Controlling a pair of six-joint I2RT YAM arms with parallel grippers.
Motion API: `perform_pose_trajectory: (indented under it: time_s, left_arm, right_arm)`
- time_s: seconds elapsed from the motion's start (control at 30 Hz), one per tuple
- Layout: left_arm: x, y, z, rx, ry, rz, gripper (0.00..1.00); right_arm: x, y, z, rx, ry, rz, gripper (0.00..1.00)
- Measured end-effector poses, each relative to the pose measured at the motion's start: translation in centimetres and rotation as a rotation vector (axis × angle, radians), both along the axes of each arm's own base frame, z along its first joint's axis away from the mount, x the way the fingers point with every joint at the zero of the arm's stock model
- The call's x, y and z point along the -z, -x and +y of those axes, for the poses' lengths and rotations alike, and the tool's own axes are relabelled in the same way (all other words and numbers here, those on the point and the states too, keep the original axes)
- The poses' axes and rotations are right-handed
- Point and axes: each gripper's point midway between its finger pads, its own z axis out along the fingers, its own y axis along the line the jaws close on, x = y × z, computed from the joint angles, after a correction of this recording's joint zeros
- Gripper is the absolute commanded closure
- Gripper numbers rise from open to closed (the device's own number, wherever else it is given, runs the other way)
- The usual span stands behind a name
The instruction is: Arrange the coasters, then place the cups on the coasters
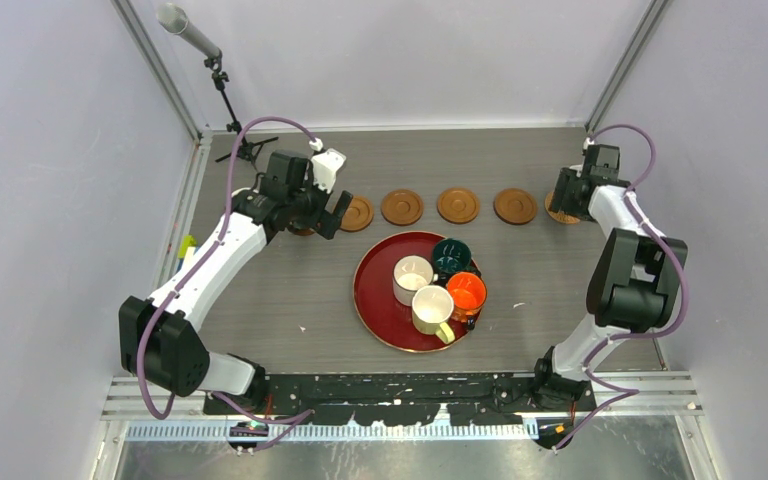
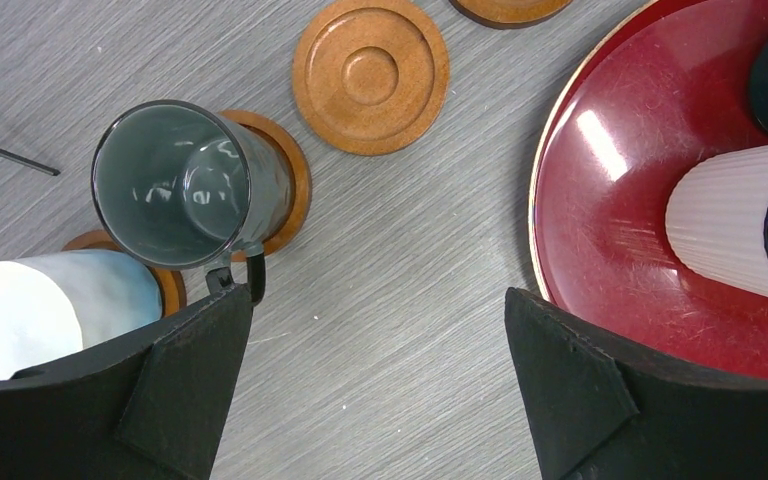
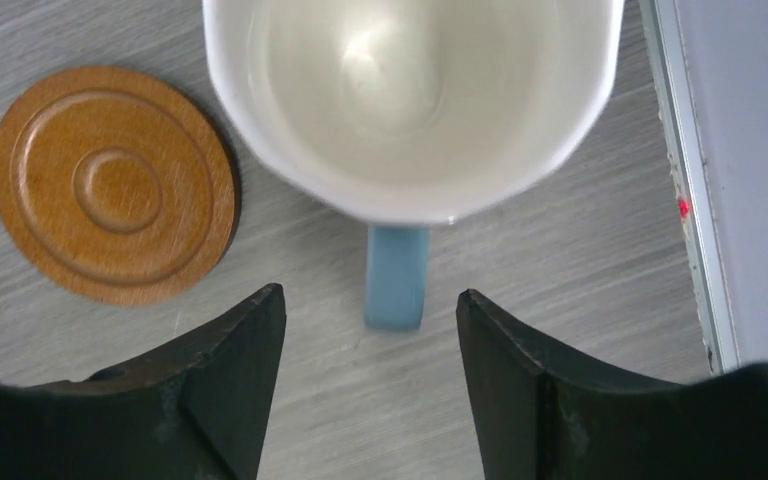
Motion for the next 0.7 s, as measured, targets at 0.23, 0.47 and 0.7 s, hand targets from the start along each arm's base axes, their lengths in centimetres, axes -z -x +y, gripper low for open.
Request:
perform_pose_trajectory:
  time_s: [0.23, 0.47, 0.7]
  left_arm:
    - [0.6, 0.3, -0.1, 0.008, 0.001, 0.016, 0.00]
    - [0.9, 0.8, -0.2, 0.019, 0.008, 0.028, 0.00]
    - [0.3, 1.1, -0.2, 0.024, 0.019, 0.018, 0.00]
  right_arm:
    - [-4.2, 2.2, 1.6, -0.072, -0.027, -0.006, 0.22]
    - [-10.1, 3.8, 4.2, -0.304, -0.023, -0.061, 0.22]
    - [-11.1, 5.9, 10.2, -0.697, -0.085, -0.005, 0.25]
